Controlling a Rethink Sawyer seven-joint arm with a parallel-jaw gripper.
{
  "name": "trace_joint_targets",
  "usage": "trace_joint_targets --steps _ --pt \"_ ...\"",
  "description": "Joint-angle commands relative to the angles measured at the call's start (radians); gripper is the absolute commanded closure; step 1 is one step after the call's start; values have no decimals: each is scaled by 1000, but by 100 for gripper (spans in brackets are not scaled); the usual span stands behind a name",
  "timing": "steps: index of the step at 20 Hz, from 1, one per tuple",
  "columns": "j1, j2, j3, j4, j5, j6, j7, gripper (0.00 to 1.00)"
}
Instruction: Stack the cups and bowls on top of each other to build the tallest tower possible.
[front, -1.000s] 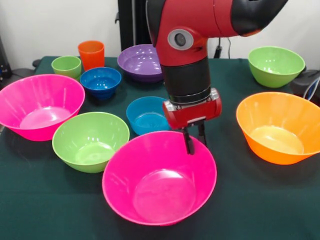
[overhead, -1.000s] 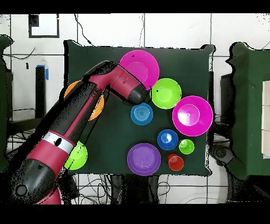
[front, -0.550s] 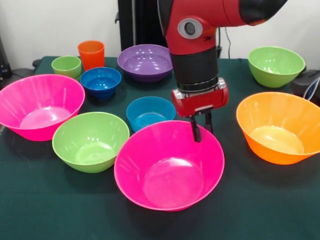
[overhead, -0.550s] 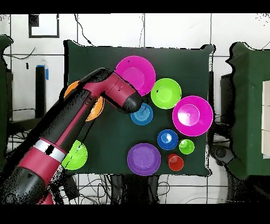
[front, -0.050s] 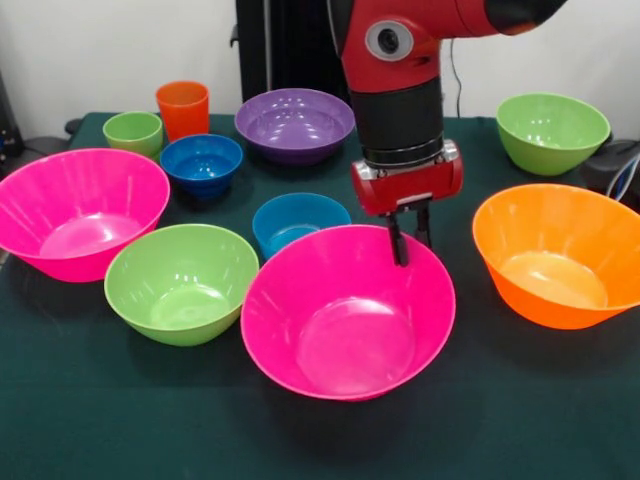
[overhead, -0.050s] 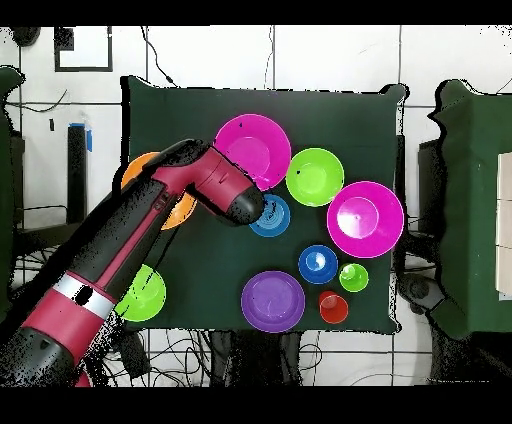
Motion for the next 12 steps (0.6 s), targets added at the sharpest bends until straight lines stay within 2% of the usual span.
trace_joint_targets --steps 1,10,11,12 --pt "26 1 203 91 64 39 213 100" --pt "38 -3 217 95 73 63 231 100" --pt "39 -7 221 100 80 76 219 0" --pt "40 -11 223 105 89 88 216 0"
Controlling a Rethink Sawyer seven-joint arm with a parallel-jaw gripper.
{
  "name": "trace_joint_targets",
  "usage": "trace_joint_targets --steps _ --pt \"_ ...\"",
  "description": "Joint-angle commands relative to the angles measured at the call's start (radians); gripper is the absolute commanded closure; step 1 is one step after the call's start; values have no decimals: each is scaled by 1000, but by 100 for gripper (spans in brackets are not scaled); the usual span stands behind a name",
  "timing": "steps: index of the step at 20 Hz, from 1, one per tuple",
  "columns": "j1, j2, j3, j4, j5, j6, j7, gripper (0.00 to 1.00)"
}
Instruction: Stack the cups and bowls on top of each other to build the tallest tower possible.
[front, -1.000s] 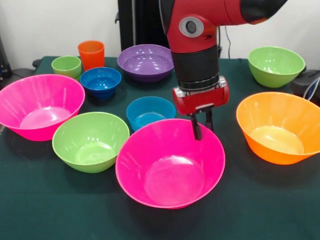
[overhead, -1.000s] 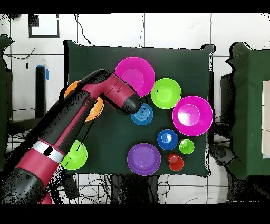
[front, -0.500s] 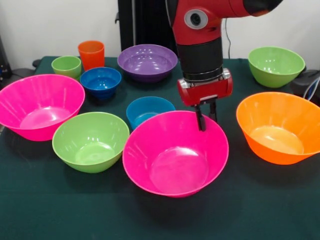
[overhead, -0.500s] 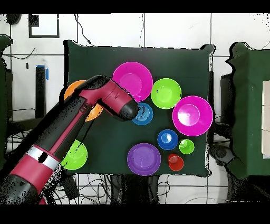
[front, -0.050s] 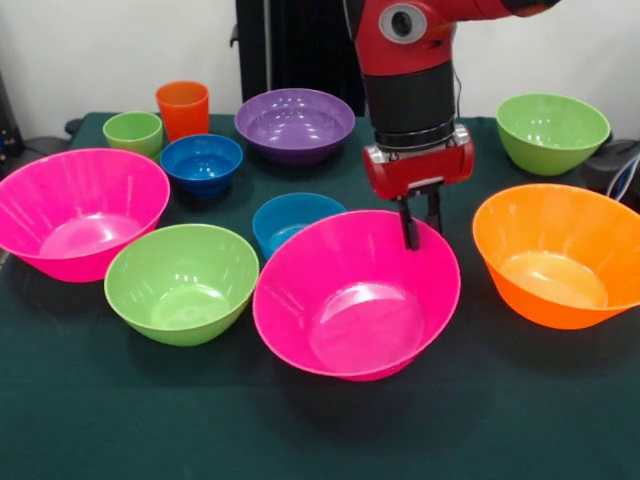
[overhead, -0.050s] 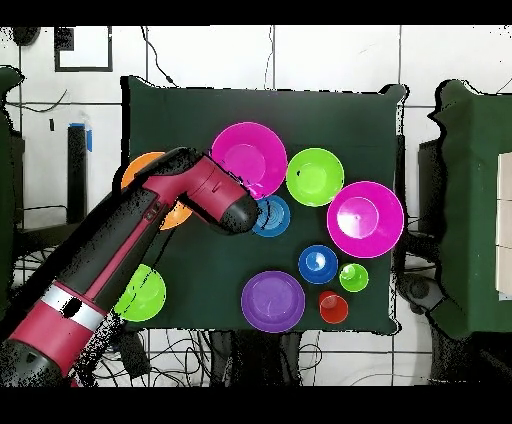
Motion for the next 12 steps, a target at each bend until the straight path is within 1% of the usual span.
trace_joint_targets --steps 1,2,3,5,12 --pt "5 8 216 64 97 100 212 0" --pt "6 5 218 69 106 112 208 0" --pt "14 13 205 63 88 105 228 0" --pt "21 18 192 58 75 92 244 0" --pt "36 14 184 64 75 85 272 0"
